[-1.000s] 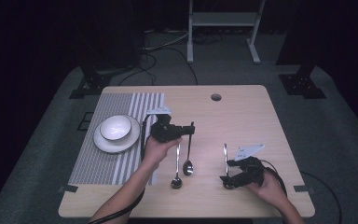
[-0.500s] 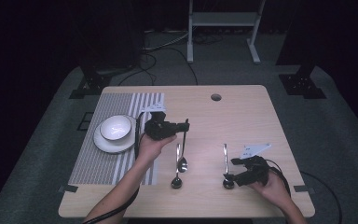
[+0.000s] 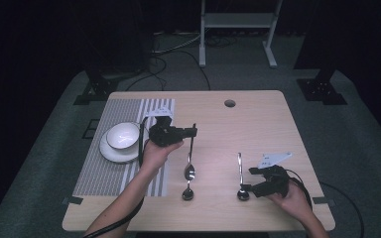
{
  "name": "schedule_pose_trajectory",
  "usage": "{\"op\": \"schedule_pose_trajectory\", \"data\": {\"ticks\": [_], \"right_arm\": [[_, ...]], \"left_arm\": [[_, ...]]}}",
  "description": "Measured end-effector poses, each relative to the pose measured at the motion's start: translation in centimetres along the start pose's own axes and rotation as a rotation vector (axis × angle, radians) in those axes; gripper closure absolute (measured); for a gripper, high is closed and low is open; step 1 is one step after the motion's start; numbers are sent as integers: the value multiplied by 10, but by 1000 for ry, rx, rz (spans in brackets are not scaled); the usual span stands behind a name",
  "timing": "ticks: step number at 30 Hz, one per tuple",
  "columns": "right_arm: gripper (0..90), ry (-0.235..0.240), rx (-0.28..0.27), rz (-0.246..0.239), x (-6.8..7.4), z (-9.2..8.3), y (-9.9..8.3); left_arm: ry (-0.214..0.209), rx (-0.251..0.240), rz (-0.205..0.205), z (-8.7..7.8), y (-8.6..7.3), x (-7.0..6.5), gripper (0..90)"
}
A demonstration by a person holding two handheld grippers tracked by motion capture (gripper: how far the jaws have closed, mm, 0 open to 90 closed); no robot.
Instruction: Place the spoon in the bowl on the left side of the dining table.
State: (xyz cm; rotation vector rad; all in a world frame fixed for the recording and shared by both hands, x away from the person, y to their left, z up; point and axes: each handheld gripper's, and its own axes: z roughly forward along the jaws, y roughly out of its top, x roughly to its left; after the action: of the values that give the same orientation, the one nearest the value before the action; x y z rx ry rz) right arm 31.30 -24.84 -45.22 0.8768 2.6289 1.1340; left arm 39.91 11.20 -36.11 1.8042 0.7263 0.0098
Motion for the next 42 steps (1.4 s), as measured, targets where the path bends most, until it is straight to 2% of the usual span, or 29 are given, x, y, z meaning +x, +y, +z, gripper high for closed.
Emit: {"op": "schedule_pose_trajectory", "data": {"ticks": [11,19,25,34,42], "right_arm": [[250,-12,-10,14,-2,-5,-2],[227,-11,-4,26,-2,-5,-4],[221,-13,-12,35,-3,-7,-4],[220,-17,-21,41,-3,-9,-6],[194,-17,-27,50,-4,-12,-5]], "left_arm": [[54,-19,3,-19,10,10,892],[85,-42,-19,-31,11,20,892],[103,-47,-21,-37,12,26,892],[139,-80,-42,-55,17,37,892],[197,-102,-51,-73,21,49,892]]}}
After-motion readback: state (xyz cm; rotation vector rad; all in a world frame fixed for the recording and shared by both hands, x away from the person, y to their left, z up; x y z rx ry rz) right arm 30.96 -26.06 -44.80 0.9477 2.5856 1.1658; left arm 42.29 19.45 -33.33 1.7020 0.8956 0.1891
